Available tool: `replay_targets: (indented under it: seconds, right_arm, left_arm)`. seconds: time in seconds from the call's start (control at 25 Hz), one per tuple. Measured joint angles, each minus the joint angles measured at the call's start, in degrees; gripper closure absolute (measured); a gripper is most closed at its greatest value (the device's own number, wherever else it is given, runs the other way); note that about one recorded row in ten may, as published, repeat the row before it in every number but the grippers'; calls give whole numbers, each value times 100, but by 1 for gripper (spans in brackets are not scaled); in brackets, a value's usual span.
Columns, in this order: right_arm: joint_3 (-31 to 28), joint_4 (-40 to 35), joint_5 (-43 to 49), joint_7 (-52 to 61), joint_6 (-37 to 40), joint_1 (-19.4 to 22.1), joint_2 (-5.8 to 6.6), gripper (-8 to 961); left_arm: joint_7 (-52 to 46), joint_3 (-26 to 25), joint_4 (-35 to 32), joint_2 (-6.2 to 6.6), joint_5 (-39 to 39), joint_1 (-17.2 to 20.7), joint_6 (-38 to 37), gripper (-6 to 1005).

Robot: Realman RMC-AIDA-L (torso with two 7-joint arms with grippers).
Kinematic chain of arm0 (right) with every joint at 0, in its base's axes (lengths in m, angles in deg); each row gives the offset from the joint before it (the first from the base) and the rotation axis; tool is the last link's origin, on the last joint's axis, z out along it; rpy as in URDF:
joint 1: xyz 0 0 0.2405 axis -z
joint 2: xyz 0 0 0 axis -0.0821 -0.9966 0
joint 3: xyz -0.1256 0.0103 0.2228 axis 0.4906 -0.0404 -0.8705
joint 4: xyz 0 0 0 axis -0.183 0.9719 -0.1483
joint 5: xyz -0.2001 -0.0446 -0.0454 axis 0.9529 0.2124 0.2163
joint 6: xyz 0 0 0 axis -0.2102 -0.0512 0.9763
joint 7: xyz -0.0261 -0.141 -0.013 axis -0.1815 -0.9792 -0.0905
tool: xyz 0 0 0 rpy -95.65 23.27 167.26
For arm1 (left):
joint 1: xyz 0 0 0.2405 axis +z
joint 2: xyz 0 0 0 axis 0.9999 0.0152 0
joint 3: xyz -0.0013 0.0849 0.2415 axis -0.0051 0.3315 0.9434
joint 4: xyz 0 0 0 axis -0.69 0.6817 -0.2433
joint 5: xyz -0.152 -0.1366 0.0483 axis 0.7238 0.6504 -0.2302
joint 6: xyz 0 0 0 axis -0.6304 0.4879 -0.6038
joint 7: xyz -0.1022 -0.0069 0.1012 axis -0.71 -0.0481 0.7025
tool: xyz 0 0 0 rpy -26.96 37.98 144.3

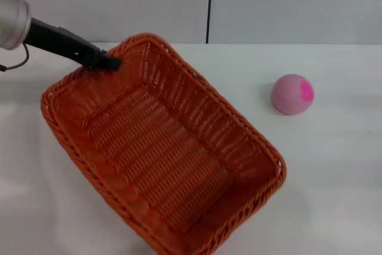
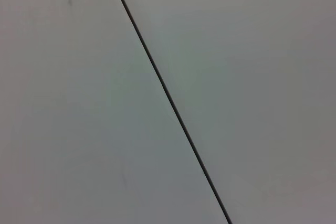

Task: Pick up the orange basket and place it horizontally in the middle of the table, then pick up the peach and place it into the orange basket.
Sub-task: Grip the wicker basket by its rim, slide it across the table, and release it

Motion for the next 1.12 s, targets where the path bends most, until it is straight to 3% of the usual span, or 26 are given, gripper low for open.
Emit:
replay_targets:
  seconds: [0.24, 0.6, 1.12]
  right_arm:
    - [-18, 0, -4, -17, -123, -50, 6, 224]
    - [-3, -32, 7, -21, -276, -127, 15, 223]
    - [1, -109, 28, -67, -405, -258, 28, 225]
  left_arm:
    - [-71, -676, 380, 87, 65, -151, -149, 821]
    - [-179, -1127, 1124, 404, 648, -177, -203, 822]
    - [-278, -1962, 1614, 540, 906, 103, -195, 818]
